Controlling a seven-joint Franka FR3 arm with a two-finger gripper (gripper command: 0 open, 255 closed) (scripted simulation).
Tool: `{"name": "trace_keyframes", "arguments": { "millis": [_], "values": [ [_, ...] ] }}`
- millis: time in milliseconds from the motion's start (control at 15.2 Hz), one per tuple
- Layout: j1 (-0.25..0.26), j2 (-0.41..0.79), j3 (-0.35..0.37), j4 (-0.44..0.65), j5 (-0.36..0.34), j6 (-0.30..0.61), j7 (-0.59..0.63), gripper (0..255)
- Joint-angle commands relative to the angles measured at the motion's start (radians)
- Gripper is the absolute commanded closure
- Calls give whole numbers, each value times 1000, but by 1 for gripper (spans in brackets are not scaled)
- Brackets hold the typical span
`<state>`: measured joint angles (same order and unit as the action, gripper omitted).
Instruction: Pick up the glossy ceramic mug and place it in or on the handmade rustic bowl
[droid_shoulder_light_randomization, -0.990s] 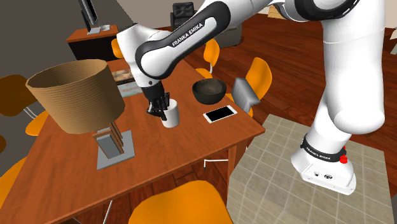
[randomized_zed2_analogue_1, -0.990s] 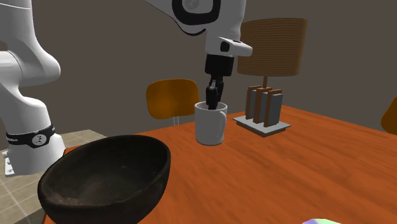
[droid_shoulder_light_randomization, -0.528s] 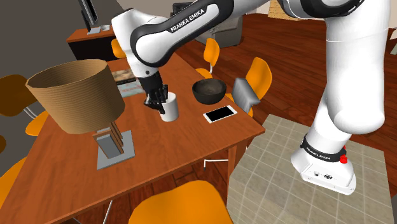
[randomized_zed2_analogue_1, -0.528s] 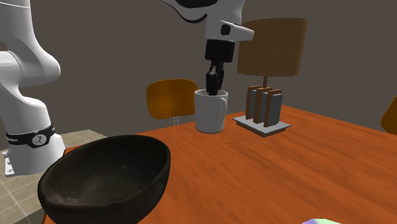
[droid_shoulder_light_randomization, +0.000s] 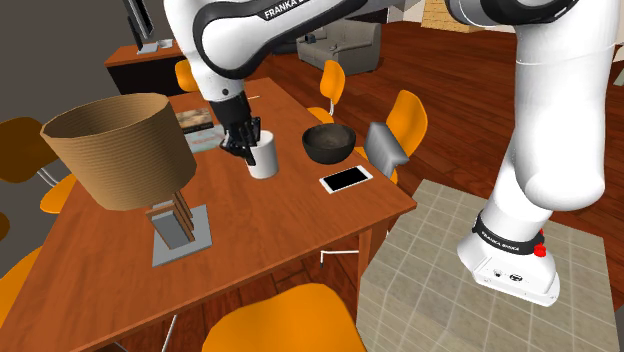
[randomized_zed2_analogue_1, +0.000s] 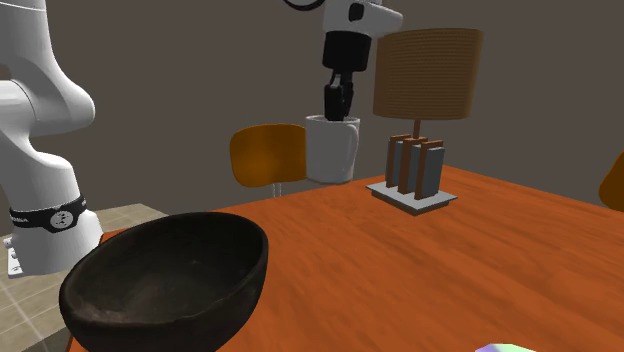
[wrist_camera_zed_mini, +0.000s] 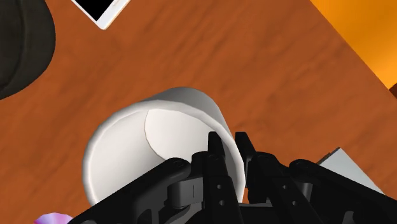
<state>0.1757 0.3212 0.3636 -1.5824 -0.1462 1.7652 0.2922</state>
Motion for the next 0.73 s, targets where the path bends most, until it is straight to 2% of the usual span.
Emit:
{"name": "trace_keyframes", "arguments": {
  "millis": [0, 660],
  "values": [
    [0, -5, 1, 19, 2, -24, -3, 255],
    [8, -8, 4, 149, 6, -156, -11, 255]
  ]
}}
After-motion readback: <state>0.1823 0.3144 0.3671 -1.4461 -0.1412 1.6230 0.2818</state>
